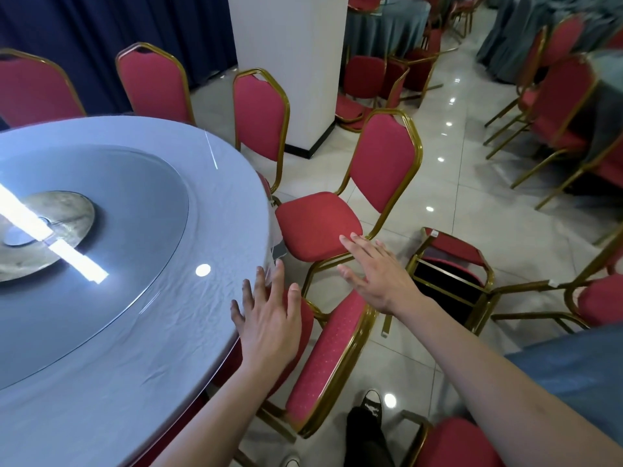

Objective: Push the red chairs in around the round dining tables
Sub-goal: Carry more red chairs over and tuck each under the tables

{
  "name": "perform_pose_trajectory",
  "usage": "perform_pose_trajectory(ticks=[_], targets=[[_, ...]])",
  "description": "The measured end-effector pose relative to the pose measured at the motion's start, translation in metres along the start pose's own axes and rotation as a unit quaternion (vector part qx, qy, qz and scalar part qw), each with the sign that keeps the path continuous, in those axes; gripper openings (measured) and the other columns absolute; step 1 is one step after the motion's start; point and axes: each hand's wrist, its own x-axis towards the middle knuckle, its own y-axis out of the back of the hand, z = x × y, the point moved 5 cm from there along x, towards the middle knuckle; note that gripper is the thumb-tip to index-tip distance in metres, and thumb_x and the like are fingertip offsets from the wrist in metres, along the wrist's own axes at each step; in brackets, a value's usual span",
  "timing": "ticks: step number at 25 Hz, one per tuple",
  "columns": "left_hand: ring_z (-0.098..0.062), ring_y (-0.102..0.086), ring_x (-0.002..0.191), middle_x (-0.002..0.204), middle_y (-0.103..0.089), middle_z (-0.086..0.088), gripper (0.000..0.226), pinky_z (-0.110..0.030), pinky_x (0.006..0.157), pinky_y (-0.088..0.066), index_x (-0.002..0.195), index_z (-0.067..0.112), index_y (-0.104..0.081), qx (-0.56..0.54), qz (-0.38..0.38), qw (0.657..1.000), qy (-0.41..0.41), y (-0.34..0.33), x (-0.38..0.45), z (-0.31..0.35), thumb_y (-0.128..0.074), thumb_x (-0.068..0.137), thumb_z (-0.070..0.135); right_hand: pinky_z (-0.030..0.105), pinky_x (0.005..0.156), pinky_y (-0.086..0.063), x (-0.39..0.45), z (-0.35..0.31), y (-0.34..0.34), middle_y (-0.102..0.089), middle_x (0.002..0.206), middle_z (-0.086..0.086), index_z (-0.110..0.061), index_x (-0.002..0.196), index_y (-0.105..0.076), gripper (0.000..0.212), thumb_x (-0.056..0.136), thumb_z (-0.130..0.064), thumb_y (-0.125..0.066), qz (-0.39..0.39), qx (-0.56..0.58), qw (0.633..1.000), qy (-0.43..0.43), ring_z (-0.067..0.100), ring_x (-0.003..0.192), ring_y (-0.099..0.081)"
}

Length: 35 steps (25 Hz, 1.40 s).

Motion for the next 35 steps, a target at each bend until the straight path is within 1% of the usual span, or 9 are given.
perform_pose_trajectory(ticks=[2, 6, 12, 17, 20, 23, 27, 31, 35], targets=[[-0.019, 0.015, 0.155, 0.17, 0.007, 0.005, 0.068, -0.055, 0.123, 0.009, 0.156, 0.05, 0.006, 0.009, 0.005, 1.0, -0.002, -0.006, 0.01, 0.013, 0.007, 0.091, 0.069, 0.032, 0.124, 0.006, 0.01, 0.018, 0.004, -0.011, 0.171, -0.004, -0.04, 0.162, -0.006, 0.072, 0.098, -0.073, -0.012, -0.002, 0.009, 1.0, 0.004, 0.011, 0.157, -0.005], [-0.019, 0.015, 0.155, 0.17, 0.004, 0.005, 0.062, -0.053, 0.123, 0.01, 0.156, 0.05, 0.007, 0.034, 0.026, 0.999, 0.016, -0.023, 0.034, 0.042, 0.001, 0.097, 0.065, 0.037, 0.127, 0.004, 0.04, 0.057, 0.011, -0.009, 0.171, -0.004, -0.039, 0.162, -0.004, 0.075, 0.096, -0.073, -0.009, -0.018, -0.003, 0.999, 0.032, 0.012, 0.157, -0.004], [-0.02, 0.014, 0.155, 0.17, 0.008, 0.006, 0.06, -0.052, 0.124, 0.01, 0.156, 0.05, 0.01, 0.048, 0.035, 0.996, 0.065, -0.067, 0.076, 0.111, -0.001, 0.098, 0.062, 0.029, 0.12, 0.01, 0.101, 0.137, 0.041, -0.009, 0.171, -0.004, -0.04, 0.162, -0.003, 0.074, 0.097, -0.073, -0.01, -0.026, 0.007, 0.996, 0.083, 0.013, 0.157, -0.004], [-0.018, 0.017, 0.154, 0.169, 0.01, 0.007, 0.06, -0.052, 0.124, 0.008, 0.156, 0.05, 0.011, 0.056, 0.035, 0.993, 0.095, -0.1, 0.101, 0.166, -0.002, 0.098, 0.061, 0.031, 0.123, 0.007, 0.138, 0.197, 0.057, -0.012, 0.171, -0.004, -0.038, 0.162, -0.005, 0.073, 0.098, -0.072, -0.01, -0.035, 0.015, 0.994, 0.105, 0.013, 0.157, -0.007], [-0.018, 0.013, 0.155, 0.17, 0.006, 0.007, 0.059, -0.051, 0.124, 0.006, 0.156, 0.051, 0.009, 0.051, 0.047, 0.991, 0.113, -0.116, 0.117, 0.189, -0.003, 0.099, 0.06, 0.037, 0.128, 0.001, 0.163, 0.222, 0.063, -0.012, 0.171, -0.005, -0.038, 0.162, -0.006, 0.071, 0.1, -0.071, -0.011, -0.037, 0.016, 0.991, 0.126, 0.011, 0.156, -0.008], [-0.018, 0.015, 0.155, 0.17, 0.007, 0.007, 0.06, -0.051, 0.124, 0.008, 0.155, 0.051, 0.011, 0.047, 0.043, 0.99, 0.127, -0.126, 0.135, 0.203, -0.002, 0.098, 0.061, 0.042, 0.129, -0.006, 0.184, 0.237, 0.068, -0.012, 0.171, -0.005, -0.038, 0.162, -0.005, 0.072, 0.099, -0.072, -0.009, -0.041, 0.018, 0.989, 0.144, 0.011, 0.157, -0.009], [-0.018, 0.015, 0.155, 0.169, 0.007, 0.007, 0.06, -0.05, 0.124, 0.01, 0.153, 0.053, 0.014, 0.038, 0.066, 0.99, 0.119, -0.129, 0.178, 0.227, 0.001, 0.096, 0.065, 0.04, 0.129, -0.004, 0.219, 0.254, 0.084, -0.012, 0.171, -0.006, -0.039, 0.162, -0.004, 0.073, 0.097, -0.073, -0.006, -0.041, 0.009, 0.988, 0.152, 0.009, 0.156, -0.008], [-0.019, 0.019, 0.154, 0.168, 0.013, 0.009, 0.062, -0.053, 0.123, 0.011, 0.152, 0.054, 0.019, 0.009, 0.061, 0.994, 0.088, -0.137, 0.226, 0.261, 0.008, 0.092, 0.069, 0.037, 0.129, -0.002, 0.255, 0.276, 0.117, -0.014, 0.17, -0.006, -0.036, 0.163, -0.009, 0.074, 0.097, -0.07, -0.008, -0.019, -0.02, 0.99, 0.14, 0.009, 0.156, -0.009], [-0.02, 0.025, 0.152, 0.167, 0.02, 0.01, 0.064, -0.055, 0.122, 0.016, 0.15, 0.052, 0.025, -0.002, 0.048, 0.998, 0.045, -0.141, 0.277, 0.297, 0.015, 0.089, 0.072, 0.038, 0.129, -0.001, 0.298, 0.302, 0.149, -0.011, 0.171, -0.005, -0.038, 0.163, -0.006, 0.07, 0.1, -0.067, -0.012, -0.013, -0.053, 0.991, 0.122, 0.011, 0.157, -0.007]])
